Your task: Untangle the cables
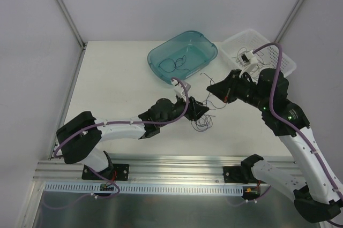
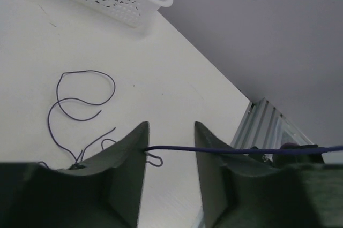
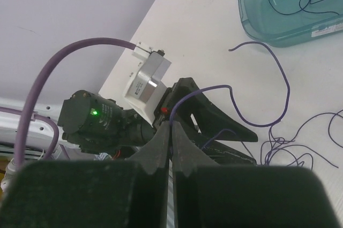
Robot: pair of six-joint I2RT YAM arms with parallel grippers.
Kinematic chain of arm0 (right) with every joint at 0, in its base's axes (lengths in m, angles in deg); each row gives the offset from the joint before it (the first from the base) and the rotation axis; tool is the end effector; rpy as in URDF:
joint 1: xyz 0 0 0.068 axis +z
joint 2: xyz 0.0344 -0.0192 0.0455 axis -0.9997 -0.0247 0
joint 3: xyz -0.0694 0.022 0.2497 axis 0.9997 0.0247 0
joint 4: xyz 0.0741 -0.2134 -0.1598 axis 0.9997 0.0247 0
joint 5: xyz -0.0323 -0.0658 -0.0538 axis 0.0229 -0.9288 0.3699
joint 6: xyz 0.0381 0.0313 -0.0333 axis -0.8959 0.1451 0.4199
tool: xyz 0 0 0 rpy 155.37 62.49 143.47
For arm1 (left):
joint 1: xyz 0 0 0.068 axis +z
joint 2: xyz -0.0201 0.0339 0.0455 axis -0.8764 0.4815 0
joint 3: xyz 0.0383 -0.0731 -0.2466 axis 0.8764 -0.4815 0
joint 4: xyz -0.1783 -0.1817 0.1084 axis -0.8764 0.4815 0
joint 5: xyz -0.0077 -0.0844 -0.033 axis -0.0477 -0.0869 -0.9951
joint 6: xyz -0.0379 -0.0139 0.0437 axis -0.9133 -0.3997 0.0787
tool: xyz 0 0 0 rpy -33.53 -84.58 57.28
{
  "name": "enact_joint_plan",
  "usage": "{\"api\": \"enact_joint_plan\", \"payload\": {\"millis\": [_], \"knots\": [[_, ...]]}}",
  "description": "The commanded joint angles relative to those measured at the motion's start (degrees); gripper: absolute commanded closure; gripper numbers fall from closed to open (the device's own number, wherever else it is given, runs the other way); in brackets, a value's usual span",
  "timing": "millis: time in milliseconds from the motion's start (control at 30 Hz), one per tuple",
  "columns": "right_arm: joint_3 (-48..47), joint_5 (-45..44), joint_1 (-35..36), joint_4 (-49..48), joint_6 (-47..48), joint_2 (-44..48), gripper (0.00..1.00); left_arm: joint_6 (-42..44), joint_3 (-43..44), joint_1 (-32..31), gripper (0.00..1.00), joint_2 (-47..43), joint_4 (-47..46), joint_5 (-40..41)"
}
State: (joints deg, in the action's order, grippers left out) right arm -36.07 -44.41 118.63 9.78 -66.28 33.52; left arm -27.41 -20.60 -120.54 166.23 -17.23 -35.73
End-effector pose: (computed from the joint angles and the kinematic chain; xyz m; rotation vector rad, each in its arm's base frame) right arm 0.1672 0.1128 0.4375 -0.5160 1.7065 0.8240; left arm 0.1814 -0.3032 0.2368 0.4113 1.5574 -1.1884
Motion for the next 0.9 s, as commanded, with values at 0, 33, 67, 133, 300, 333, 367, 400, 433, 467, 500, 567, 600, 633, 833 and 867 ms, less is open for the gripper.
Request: {"api": "enact_joint_plan", "payload": {"millis": [0, 33, 67, 133, 300, 333, 367, 400, 433, 467, 500, 567, 600, 633, 833, 867], "knots": [[1.2, -0.8, 0.4, -3.1, -1.2, 1.7, 0.98, -1.4, -0.9, -0.6, 0.61, -0.3, -7.1, 1.2], [1.5, -0.8, 0.4, -3.1, -1.2, 1.9, 0.98, -1.4, -1.4, -0.6, 0.68, -0.5, -7.0, 1.1], [1.8, -1.1, 0.5, -3.0, -1.1, 1.9, 0.98, -1.5, -1.6, -0.6, 0.82, -0.7, -7.0, 1.1], [1.9, -1.7, 0.4, -2.0, -0.6, 1.7, 0.96, -1.5, -2.6, -0.6, 0.95, -1.8, -6.9, 1.1], [4.1, -8.7, 0.4, 3.5, 1.7, 1.1, 0.84, -0.8, -1.3, -0.6, 1.00, -7.0, 3.6, 1.8], [4.9, -9.9, 0.3, 4.3, 2.6, 1.0, 0.75, -0.6, 0.7, -0.5, 1.00, -7.8, 6.7, 2.1], [5.7, -12.0, 0.3, 4.9, 2.9, 0.7, 0.69, -0.1, 2.0, -0.5, 1.00, -8.5, 9.8, 2.2], [7.5, -12.9, 0.3, 5.6, 3.1, 0.7, 0.61, 0.4, 3.2, -0.5, 1.00, -9.7, 16.5, 2.4], [8.6, -13.8, 0.3, 5.8, 3.2, 0.6, 0.48, 0.6, 5.5, -0.4, 1.00, -10.2, 19.3, 2.6], [9.5, -14.9, 0.3, 5.8, 3.3, 0.8, 0.44, 0.5, 6.6, -0.3, 1.00, -10.7, 22.5, 3.1], [11.4, -15.5, 0.3, 5.8, 3.3, 0.8, 0.39, 0.2, 7.4, -0.2, 1.00, -11.4, 27.3, 4.2], [13.1, -16.7, 0.2, 5.5, 3.1, 0.9, 0.36, -2.5, 9.4, 0.7, 1.00, -12.0, 31.7, 5.2], [13.9, -16.8, 0.3, 5.1, 3.2, 1.1, 0.36, -3.7, 9.9, 1.1, 1.00, -12.4, 33.5, 5.4], [15.5, -16.9, 0.3, 4.9, 3.2, 1.0, 0.36, -4.9, 10.6, 1.6, 1.00, -12.6, 36.0, 4.6], [23.8, -14.2, 0.2, -2.0, -5.4, -0.1, 0.35, -10.6, 13.2, 2.7, 1.00, -12.6, 39.5, 3.9], [25.7, -13.9, 0.3, -3.4, -7.4, -0.2, 0.35, -10.9, 13.8, 2.8, 1.00, -12.3, 39.9, 3.9]]}}
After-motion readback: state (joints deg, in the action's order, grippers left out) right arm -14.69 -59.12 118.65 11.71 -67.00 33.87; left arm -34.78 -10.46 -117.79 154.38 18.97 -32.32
